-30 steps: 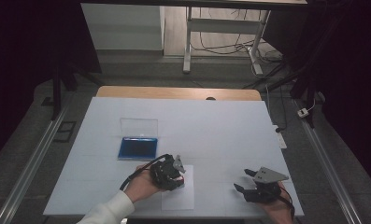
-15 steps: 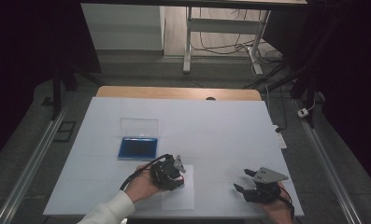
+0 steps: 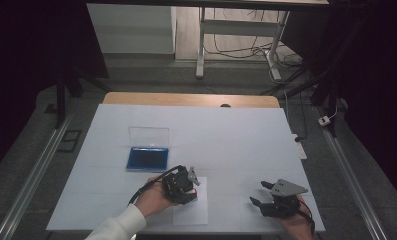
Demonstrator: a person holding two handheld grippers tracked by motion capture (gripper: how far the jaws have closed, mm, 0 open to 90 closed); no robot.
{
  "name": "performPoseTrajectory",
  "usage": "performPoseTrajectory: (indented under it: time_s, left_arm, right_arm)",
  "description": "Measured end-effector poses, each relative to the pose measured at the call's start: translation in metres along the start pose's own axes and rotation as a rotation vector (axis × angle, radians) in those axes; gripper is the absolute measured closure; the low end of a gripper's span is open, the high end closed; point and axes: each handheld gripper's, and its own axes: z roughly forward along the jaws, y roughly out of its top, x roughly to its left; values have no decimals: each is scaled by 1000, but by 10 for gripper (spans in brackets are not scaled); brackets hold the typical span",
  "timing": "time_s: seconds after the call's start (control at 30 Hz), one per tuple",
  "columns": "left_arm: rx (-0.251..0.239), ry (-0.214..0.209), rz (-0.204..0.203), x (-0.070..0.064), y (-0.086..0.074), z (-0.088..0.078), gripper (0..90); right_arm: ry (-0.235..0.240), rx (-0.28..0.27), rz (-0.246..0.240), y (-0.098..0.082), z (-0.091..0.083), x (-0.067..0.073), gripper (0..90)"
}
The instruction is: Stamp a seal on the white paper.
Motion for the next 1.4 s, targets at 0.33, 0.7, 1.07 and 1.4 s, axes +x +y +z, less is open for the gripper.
performPoseTrajectory:
  time_s: [0.33, 0.7, 1.07, 1.4]
  left_arm:
    - [7, -1, -1, 0, 0, 1, 706]
    - [16, -1, -3, 0, 2, 2, 707]
    - [16, 0, -4, -1, 2, 2, 707]
    - [15, -1, -10, 0, 1, 2, 704]
  right_arm:
    - [-2, 7, -11, 1, 0, 1, 298]
    - [-1, 2, -7, 0, 1, 1, 299]
    - [-1, -3, -5, 0, 0, 0, 300]
    - [-3, -2, -6, 0, 0, 1, 300]
